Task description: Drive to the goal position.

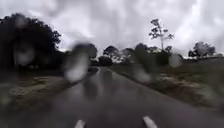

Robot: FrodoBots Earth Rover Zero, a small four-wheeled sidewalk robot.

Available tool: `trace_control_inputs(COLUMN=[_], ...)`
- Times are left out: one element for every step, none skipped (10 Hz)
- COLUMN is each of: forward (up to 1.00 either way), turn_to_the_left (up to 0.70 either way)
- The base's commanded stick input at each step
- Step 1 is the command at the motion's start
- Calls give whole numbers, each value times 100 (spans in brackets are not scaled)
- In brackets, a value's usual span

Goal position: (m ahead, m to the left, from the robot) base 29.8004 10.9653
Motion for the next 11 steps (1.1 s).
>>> trace_control_inputs(forward=[70,70,70,70,70,70,70,70,70,70,70], turn_to_the_left=[0,0,0,0,0,0,0,0,0,0,0])
